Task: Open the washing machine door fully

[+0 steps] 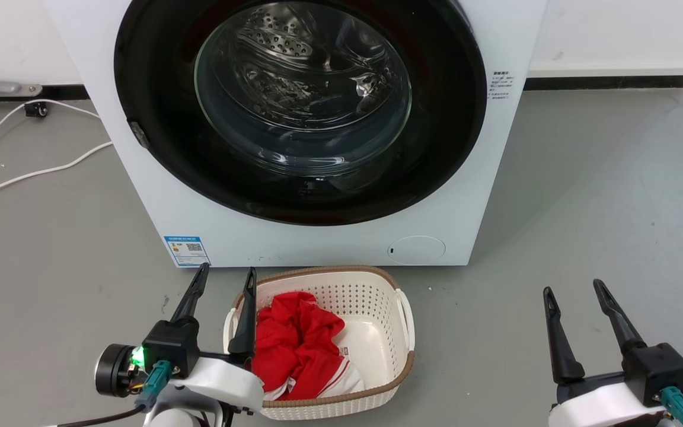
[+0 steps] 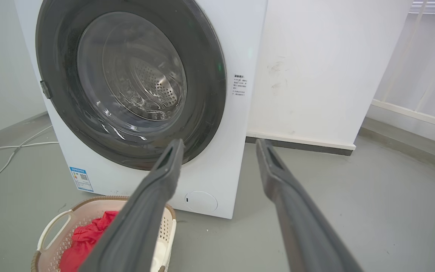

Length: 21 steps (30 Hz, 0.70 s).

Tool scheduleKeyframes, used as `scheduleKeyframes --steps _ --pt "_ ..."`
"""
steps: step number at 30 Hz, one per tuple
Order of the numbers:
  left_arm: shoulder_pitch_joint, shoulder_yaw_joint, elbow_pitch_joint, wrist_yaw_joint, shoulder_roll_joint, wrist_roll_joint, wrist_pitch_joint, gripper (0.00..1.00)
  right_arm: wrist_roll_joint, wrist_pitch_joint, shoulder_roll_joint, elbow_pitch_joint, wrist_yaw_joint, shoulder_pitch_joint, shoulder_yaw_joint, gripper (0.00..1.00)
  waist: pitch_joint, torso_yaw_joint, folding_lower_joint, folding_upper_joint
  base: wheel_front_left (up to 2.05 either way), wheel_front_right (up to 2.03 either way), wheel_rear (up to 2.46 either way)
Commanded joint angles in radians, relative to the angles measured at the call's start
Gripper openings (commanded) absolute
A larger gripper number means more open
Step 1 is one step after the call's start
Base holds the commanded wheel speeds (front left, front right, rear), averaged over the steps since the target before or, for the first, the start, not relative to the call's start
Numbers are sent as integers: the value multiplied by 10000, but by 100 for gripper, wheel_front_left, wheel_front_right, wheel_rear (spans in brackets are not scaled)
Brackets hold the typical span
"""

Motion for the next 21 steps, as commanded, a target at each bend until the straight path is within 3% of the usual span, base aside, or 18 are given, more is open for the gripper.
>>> scheduleKeyframes --steps 1,19,20,21 --pt "51 21 8 22 10 -16 -51 100 100 -38 34 -47 -7 91 -5 100 14 4 0 0 0 0 0" --pt "87 33 1 22 10 -26 -51 100 334 -84 34 51 -5 31 9 100 80 8 0 0 0 0 0" --pt "81 30 1 19 10 -25 -51 100 459 -80 32 67 -7 30 8 68 80 7 0 0 0 0 0" --pt "73 34 3 16 10 -19 -51 100 583 -99 32 59 -7 18 3 0 81 7 0 0 0 0 0"
